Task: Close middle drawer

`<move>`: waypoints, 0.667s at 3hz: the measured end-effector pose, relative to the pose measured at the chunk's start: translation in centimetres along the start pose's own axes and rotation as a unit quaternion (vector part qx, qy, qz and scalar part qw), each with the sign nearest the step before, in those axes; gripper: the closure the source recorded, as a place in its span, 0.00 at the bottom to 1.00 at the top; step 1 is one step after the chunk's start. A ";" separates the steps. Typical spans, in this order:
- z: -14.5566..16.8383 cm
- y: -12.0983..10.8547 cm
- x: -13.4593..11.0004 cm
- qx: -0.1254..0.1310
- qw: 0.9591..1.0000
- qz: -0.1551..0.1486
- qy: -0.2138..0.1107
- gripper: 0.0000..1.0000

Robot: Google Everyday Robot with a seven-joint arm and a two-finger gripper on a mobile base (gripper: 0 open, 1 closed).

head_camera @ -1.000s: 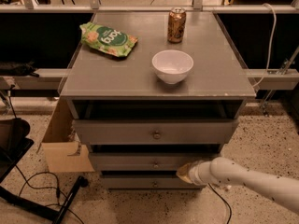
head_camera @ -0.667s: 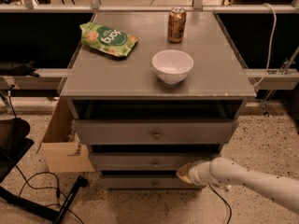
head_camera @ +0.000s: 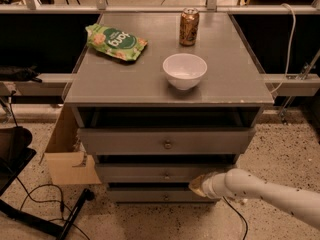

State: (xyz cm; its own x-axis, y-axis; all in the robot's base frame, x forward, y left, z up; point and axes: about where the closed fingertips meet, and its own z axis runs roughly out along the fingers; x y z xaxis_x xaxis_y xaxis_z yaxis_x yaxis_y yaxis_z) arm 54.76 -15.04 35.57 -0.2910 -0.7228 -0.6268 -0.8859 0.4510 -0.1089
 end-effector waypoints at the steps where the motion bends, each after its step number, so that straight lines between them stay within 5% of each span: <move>1: 0.0 0.0 0.0 0.000 1.000 0.000 0.000 0.14; 2: 0.0 0.0 0.0 0.000 1.000 0.000 0.000 0.00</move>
Offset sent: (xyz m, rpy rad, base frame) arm 0.0000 0.0000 0.0000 0.0000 0.0000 0.0000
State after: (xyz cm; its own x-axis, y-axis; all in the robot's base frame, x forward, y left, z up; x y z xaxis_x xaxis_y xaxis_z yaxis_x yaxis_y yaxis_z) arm 54.76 -15.03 35.56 -0.2910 -0.7228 -0.6268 -0.8859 0.4509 -0.1088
